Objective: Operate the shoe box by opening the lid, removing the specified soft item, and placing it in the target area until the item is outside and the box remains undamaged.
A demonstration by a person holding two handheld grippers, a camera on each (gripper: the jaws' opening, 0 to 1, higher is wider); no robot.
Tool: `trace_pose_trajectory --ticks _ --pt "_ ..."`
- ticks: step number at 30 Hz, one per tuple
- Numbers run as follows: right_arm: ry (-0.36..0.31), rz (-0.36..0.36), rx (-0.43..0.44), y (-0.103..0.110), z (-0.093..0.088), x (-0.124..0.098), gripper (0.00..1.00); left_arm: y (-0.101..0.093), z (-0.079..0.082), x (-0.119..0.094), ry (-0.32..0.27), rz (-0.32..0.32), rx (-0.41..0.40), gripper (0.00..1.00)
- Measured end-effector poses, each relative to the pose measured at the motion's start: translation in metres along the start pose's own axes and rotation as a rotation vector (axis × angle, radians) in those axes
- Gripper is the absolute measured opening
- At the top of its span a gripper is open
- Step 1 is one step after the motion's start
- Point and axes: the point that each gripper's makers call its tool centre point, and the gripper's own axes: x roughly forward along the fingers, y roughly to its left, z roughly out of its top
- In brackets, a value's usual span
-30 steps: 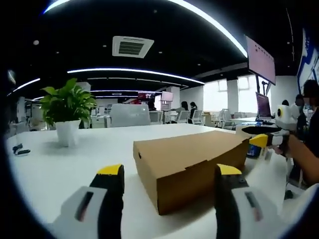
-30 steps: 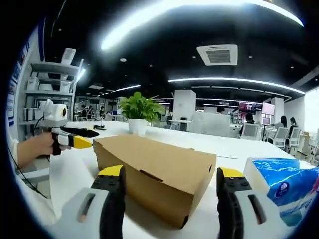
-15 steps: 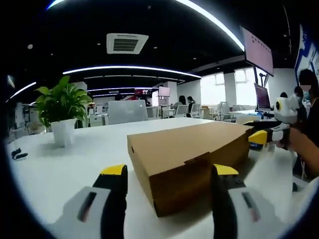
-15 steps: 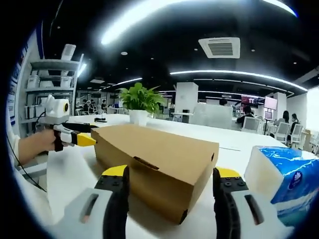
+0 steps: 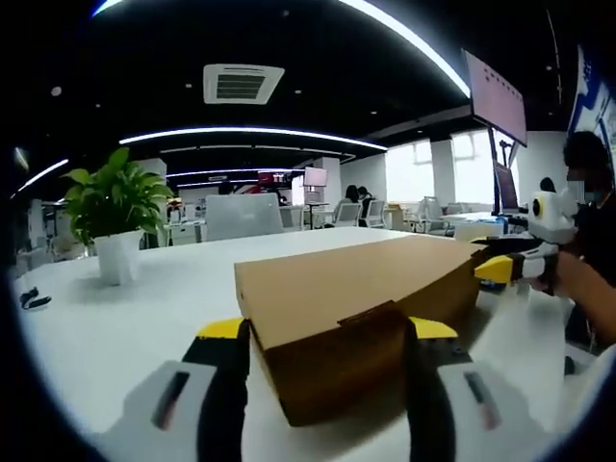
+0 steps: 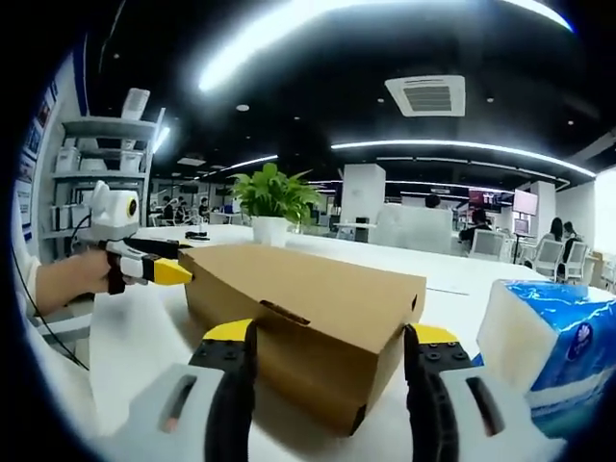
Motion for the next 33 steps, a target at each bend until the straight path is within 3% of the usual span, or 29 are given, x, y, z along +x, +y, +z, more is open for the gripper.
trace_pose_trajectory --ticks 6,33 --pt "-0.019 -0.007 0.001 0.000 -0.001 -0.002 0.62 -0.001 0.000 -0.001 -0.001 0.001 0.002 0.66" --pt "0.020 -0.012 -0.021 0.002 -0.004 -0.019 0.60 -0.016 -0.004 -0.011 -0.021 0.003 0.040 0.64"
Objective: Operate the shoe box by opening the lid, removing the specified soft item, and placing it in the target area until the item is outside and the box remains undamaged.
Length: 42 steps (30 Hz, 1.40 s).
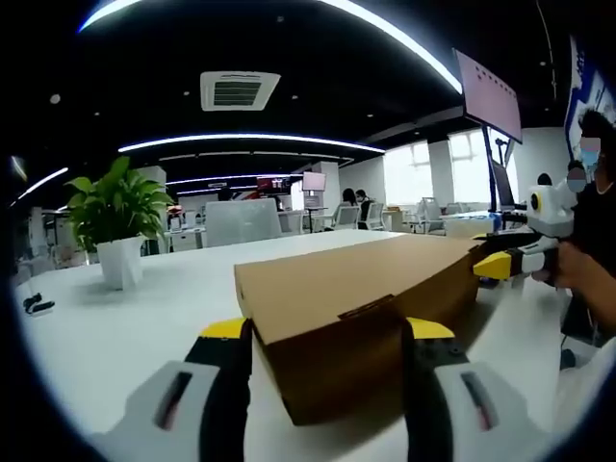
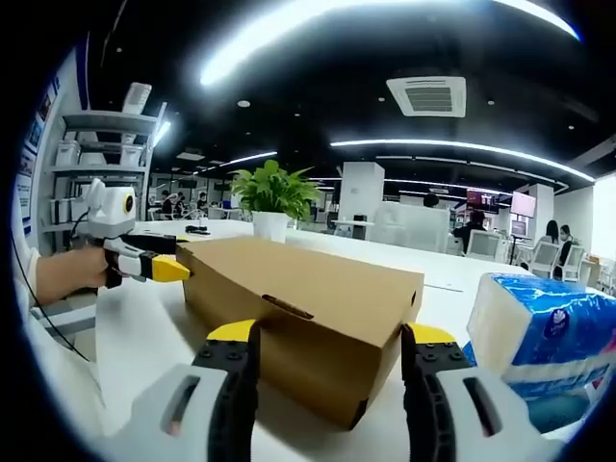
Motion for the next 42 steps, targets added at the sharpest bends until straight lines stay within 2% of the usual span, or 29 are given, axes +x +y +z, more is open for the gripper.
trace_pose_trajectory --ticks 6,19,23,34,42 --pt "0.004 -0.002 0.006 -0.001 -0.001 -0.005 0.60 -0.005 0.000 -0.004 -0.016 0.001 0.004 0.64" --pt "0.027 -0.003 -0.023 0.000 -0.004 -0.020 0.60 -0.016 -0.001 -0.013 -0.006 -0.022 0.035 0.61" --pt "0.033 0.001 -0.017 0.000 -0.005 -0.023 0.59 -0.019 0.000 -0.018 -0.011 -0.027 0.016 0.60" --pt "0.023 -0.018 0.002 0.002 -0.007 -0.031 0.59 -0.024 0.000 -0.021 -0.011 -0.033 0.010 0.60" --pt "0.023 -0.019 -0.001 0.004 -0.008 -0.038 0.59 -0.030 -0.002 -0.026 -0.001 -0.048 0.036 0.60"
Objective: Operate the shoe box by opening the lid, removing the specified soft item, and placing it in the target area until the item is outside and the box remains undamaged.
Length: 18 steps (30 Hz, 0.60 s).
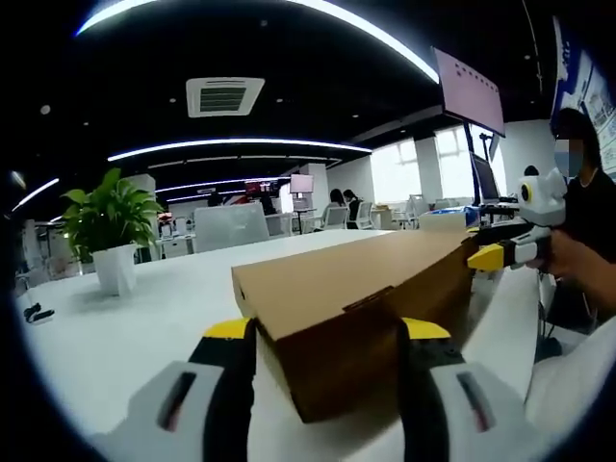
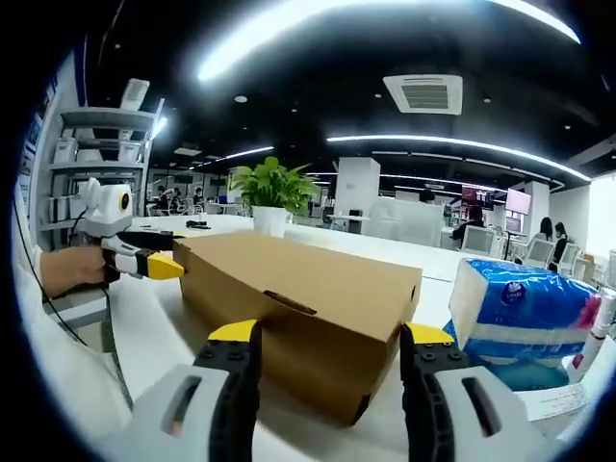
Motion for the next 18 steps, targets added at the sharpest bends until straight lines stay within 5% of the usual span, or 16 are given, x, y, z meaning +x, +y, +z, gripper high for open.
trace_pose_trajectory --ticks 18 --pt "0.015 0.004 -0.012 0.003 -0.002 -0.009 0.59 -0.012 -0.001 -0.007 0.016 -0.013 0.019 0.62"
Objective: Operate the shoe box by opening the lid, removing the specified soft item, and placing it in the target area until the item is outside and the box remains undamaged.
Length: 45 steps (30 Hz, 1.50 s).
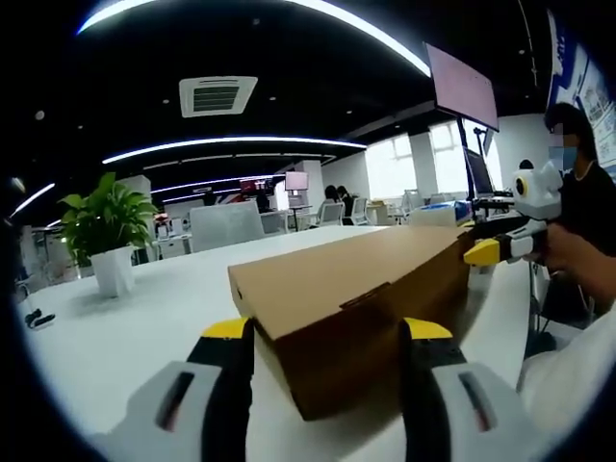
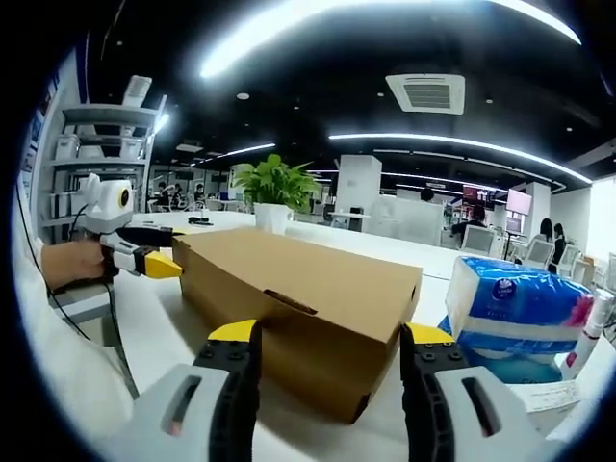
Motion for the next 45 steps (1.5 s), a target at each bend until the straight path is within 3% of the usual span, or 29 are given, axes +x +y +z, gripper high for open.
trace_pose_trajectory --ticks 35,45 --pt "0.006 0.003 -0.039 0.0004 -0.0036 -0.0091 0.59 -0.0068 -0.0001 -0.0050 -0.011 0.006 -0.009 0.60" --pt "0.018 0.008 -0.045 -0.0012 -0.0051 -0.0078 0.60 -0.0102 -0.0064 -0.0017 0.016 0.010 0.024 0.63"
